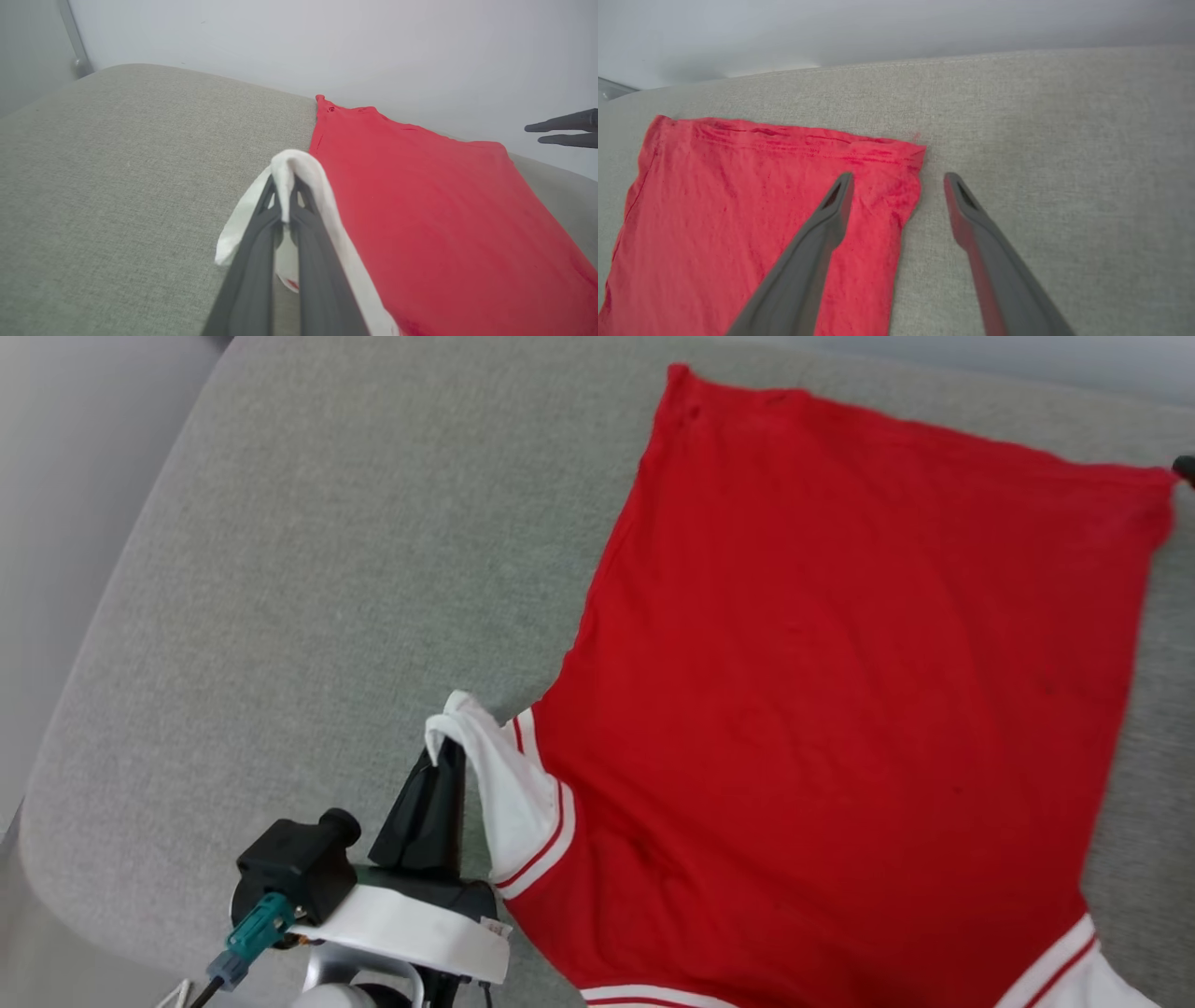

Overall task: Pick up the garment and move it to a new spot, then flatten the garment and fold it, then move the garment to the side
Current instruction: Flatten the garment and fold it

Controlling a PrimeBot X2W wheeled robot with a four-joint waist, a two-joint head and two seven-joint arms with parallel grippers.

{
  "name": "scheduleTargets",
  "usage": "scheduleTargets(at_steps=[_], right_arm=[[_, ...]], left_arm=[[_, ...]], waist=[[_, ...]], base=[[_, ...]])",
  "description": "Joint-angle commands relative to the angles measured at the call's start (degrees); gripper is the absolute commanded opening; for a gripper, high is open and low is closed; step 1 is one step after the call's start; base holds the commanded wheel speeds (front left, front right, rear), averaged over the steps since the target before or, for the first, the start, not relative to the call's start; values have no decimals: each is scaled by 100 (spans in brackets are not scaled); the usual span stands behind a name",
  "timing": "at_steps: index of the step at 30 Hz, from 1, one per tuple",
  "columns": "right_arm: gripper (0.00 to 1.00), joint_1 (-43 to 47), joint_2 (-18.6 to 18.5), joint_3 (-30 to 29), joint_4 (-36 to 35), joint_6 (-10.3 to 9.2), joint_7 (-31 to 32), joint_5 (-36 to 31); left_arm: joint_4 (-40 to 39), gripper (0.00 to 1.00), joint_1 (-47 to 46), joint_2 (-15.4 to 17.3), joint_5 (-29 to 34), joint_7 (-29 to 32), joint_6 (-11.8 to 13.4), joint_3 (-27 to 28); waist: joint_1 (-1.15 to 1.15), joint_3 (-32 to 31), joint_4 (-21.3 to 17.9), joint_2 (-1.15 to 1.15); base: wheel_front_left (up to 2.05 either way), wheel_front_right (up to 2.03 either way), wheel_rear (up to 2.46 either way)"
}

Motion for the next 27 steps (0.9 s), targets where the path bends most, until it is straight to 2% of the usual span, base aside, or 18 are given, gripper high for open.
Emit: scheduleTargets(at_steps=[1, 8, 13, 14, 15, 16, 17, 22, 27], right_arm=[[100, -219, -23, -65, 92, -2, 112, -136], [100, -680, 81, -478, 508, -2, 532, -681], [100, -447, 305, -786, 932, -2, 881, -962], [97, -399, 334, -823, 1015, -5, 1006, -1054], [44, -367, 357, -871, 1066, -5, 1093, -1121], [14, -362, 374, -920, 1085, -5, 1165, -1170], [0, -365, 401, -948, 1076, -5, 1204, -1207], [0, -571, 350, -850, 695, 6, 1035, -1355], [0, -691, 95, -344, 216, 4, 802, -1394]], left_arm=[[-42, 0, -127, -50, 42, -57, -51, -42], [-45, 0, -330, -110, 65, -142, -195, -176], [26, 0, -389, -134, 32, -196, -230, -189], [46, 0, -387, -137, 23, -206, -239, -188], [67, 0, -383, -137, 16, -216, -240, -188], [84, 0, -391, -141, 10, -231, -248, -190], [102, 0, -403, -145, 3, -241, -259, -192], [220, 0, -415, -157, -13, -272, -266, -202], [388, 0, -262, -106, -70, -260, -207, -149]], waist=[[-2, 396, 346, 0], [-2, 749, 586, 0], [-2, 854, 635, 0], [-2, 858, 640, 0], [-2, 861, 645, 0], [-2, 865, 651, 0], [-2, 862, 657, 0], [-2, 748, 663, 0], [-2, 408, 491, 0]], base=[[0, 0, 0], [0, 0, 0], [0, 0, 0], [0, 0, 0], [0, 0, 0], [0, 0, 0], [0, 0, 0], [0, 0, 0], [0, 0, 0]])
